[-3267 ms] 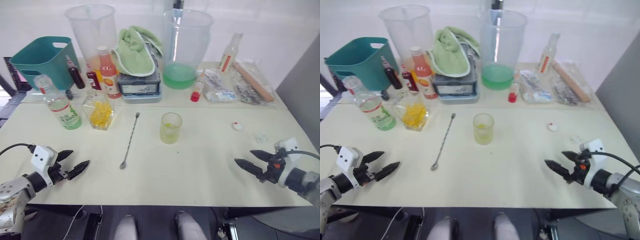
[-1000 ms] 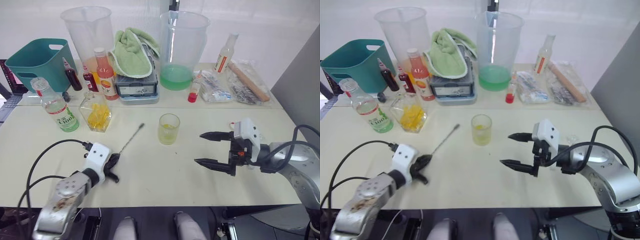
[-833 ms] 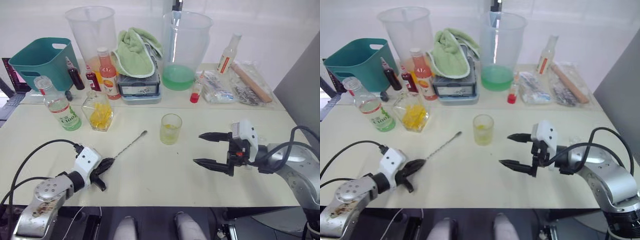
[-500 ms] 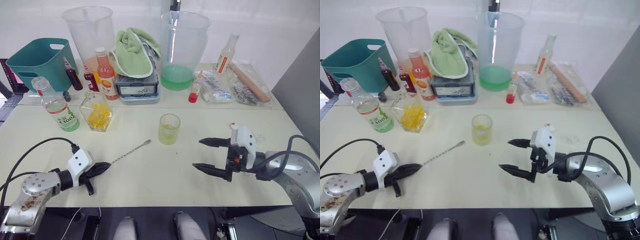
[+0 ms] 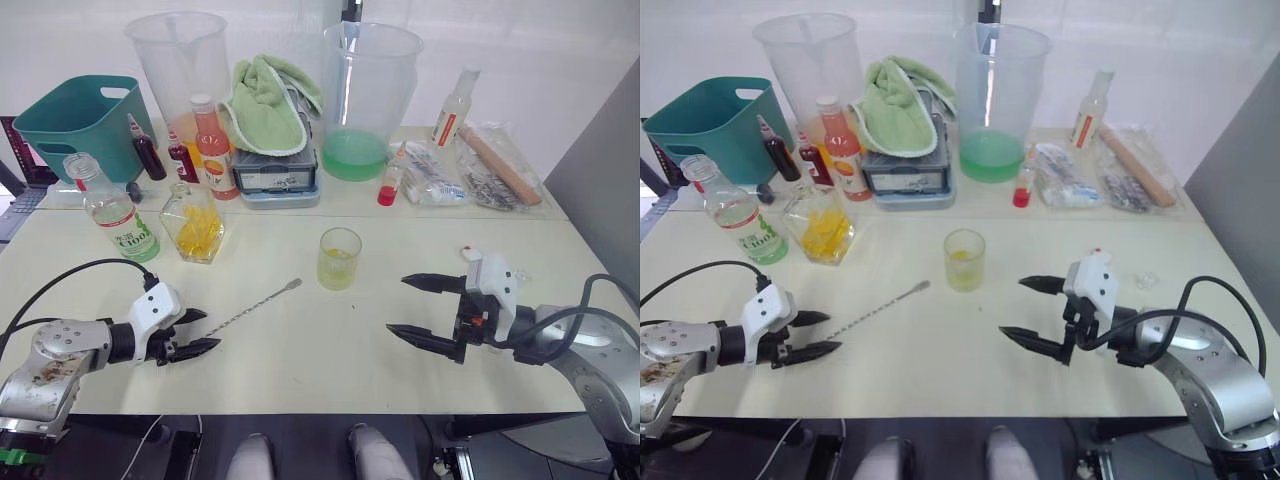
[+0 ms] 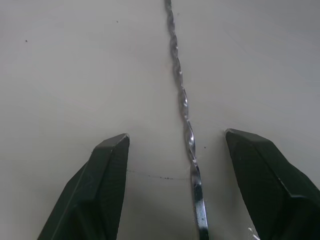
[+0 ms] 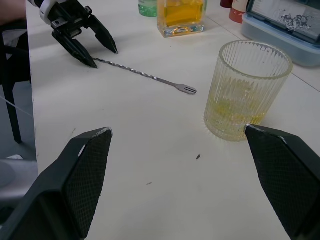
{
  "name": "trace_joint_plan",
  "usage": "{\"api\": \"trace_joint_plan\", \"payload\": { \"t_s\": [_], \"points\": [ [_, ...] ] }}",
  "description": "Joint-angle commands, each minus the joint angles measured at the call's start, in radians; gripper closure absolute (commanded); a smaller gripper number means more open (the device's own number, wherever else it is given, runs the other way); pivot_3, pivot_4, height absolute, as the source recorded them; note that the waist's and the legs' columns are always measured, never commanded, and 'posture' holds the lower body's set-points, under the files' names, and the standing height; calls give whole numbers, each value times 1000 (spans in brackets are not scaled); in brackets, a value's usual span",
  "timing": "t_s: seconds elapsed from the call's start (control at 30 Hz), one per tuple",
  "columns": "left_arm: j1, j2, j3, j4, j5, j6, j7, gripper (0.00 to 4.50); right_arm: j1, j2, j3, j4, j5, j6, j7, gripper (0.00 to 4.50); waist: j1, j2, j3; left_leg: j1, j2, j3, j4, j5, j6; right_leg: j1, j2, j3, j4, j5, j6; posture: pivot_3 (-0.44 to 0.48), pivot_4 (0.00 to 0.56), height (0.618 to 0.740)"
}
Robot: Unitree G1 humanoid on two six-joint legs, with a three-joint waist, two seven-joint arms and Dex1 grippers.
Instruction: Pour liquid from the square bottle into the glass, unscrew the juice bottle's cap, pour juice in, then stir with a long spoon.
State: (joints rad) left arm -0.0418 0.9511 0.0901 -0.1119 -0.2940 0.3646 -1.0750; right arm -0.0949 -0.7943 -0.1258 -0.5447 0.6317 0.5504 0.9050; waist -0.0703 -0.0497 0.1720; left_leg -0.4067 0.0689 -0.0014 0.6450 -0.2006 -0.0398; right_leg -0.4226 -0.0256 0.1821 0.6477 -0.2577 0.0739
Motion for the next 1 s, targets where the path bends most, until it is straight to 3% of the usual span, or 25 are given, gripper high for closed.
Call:
{"api": "trace_joint_plan", "payload": {
  "t_s": [0.03, 0.3, 0.53, 0.7, 1.0],
  "points": [
    [15, 41, -85, -27, 56, 53, -29, 1831, 16, -1, -19, -44, -4, -22, -11, 0, 0, 1, 0, 0, 0, 0, 0, 0, 0, 0, 0, 0, 0, 0, 0, 0, 150, 723],
    [9, 49, -140, -18, 94, 88, -7, 4406, 17, -11, -15, -41, 22, 15, -3, 0, -2, 8, -5, 1, 0, 0, 0, 0, 0, 1, 0, 0, 0, -1, -1, 0, 150, 723],
    [-19, 12, -100, 4, 84, 76, 26, 4461, -3, -25, -23, -40, 99, 107, 4, 0, 0, 14, -8, 1, 0, 0, 0, 0, 0, 1, 0, 0, 0, -1, -1, 0, 150, 723],
    [-63, -75, 77, -24, -67, 112, 70, 4461, -53, -30, -35, -20, 136, 144, 7, 0, 2, 12, -7, 1, 0, 0, 0, 0, 0, 1, 0, -1, 0, -1, -1, 0, 150, 723],
    [-126, -175, 248, -88, -265, 216, 151, 4461, -147, -1, -31, 49, 196, 185, -1, 0, 1, 9, -5, -3, 0, -2, 0, 0, 0, -1, 0, -2, 0, 1, 3, 0, 150, 723]
  ]
}}
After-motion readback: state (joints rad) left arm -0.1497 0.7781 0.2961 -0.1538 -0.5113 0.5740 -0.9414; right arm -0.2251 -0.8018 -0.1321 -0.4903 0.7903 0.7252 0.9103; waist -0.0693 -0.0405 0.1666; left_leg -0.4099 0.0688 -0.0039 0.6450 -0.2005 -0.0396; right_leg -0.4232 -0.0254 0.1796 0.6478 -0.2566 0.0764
